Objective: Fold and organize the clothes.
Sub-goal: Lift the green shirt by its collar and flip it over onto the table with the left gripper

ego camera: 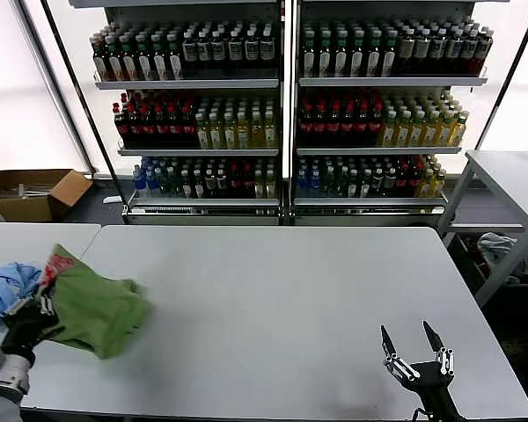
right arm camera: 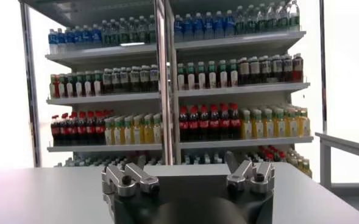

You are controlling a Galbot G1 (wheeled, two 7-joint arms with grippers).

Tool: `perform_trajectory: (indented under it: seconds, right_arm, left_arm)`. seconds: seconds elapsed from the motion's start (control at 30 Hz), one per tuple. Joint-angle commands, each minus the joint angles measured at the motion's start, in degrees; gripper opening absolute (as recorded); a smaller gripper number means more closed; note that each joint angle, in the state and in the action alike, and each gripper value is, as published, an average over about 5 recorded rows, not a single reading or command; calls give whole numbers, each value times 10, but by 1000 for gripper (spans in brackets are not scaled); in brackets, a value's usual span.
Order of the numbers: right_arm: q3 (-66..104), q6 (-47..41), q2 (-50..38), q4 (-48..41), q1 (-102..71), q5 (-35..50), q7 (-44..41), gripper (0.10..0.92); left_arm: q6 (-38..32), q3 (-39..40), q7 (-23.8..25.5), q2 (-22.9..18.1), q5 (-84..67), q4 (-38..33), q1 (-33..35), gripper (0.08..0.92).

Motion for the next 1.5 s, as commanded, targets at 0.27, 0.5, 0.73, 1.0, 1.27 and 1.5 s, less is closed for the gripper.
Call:
perform_trajectory:
  seconds: [0.27, 0.5, 0.73, 1.0, 1.27, 1.5]
  right_arm:
    - [17, 6, 2, 6, -17, 0, 0, 823]
    - [13, 1, 5, 9, -12, -3, 0, 823]
    - [8, 4, 9, 7, -12, -7, -1, 823]
    - [10, 5, 7, 11, -14, -7, -1, 823]
    - [4, -2, 12, 14, -7, -12, 0, 823]
    - [-4, -20, 13, 23, 5, -13, -1, 823]
  left_arm:
    - [-50, 362, -13, -93, 261, 92, -52, 127]
    - [-41, 393, -10, -97, 272, 20, -83, 127]
    - [-9, 443, -12, -102, 263, 35, -143, 127]
    - [46, 549, -63, -143, 273, 66, -251, 127]
    - [59, 602, -97, -170, 255, 64, -305, 236]
    - [40, 610, -81, -148, 294, 8, -285, 444]
